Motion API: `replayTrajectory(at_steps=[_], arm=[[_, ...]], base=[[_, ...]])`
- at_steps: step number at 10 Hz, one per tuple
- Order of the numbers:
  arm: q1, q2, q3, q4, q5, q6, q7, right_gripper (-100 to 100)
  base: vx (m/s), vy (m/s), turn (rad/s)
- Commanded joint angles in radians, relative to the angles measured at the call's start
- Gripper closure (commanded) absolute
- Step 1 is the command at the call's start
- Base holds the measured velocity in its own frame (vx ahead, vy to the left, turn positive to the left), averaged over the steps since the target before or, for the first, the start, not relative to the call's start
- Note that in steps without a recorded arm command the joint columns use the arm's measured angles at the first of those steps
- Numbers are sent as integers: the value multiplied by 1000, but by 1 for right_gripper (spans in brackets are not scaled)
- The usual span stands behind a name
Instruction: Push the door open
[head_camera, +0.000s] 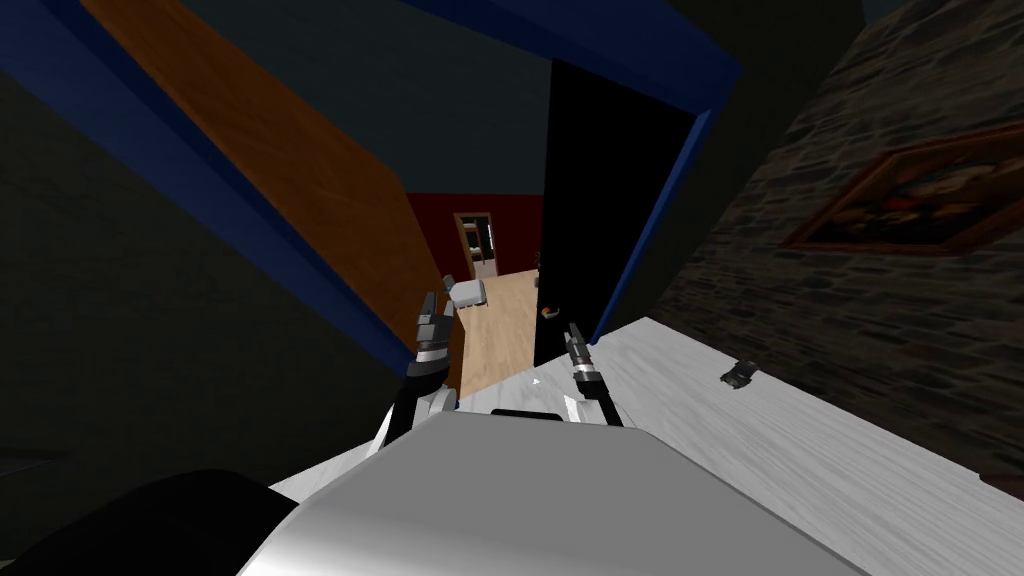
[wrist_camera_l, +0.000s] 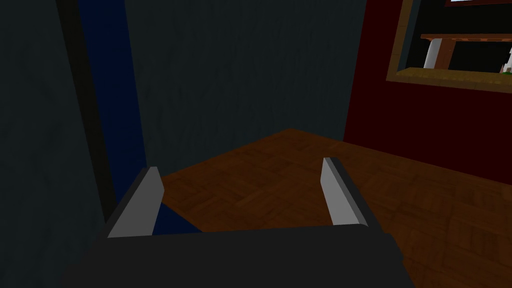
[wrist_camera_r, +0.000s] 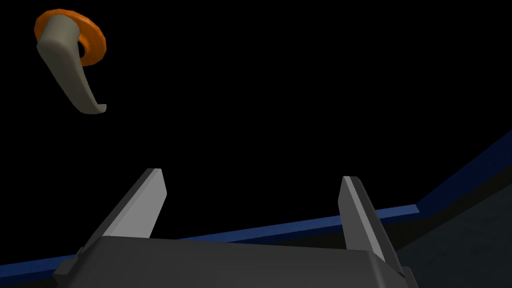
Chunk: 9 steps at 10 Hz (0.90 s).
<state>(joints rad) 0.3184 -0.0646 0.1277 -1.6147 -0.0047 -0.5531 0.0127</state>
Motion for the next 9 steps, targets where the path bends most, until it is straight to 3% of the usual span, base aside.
replayTrajectory(at_steps=[1, 9], arm=[[-15, 0, 5, 47, 2, -14, -2, -100], [-73, 6, 36, 243, 13, -68, -8, -100]], base=[[32, -51, 62], [52, -87, 76]])
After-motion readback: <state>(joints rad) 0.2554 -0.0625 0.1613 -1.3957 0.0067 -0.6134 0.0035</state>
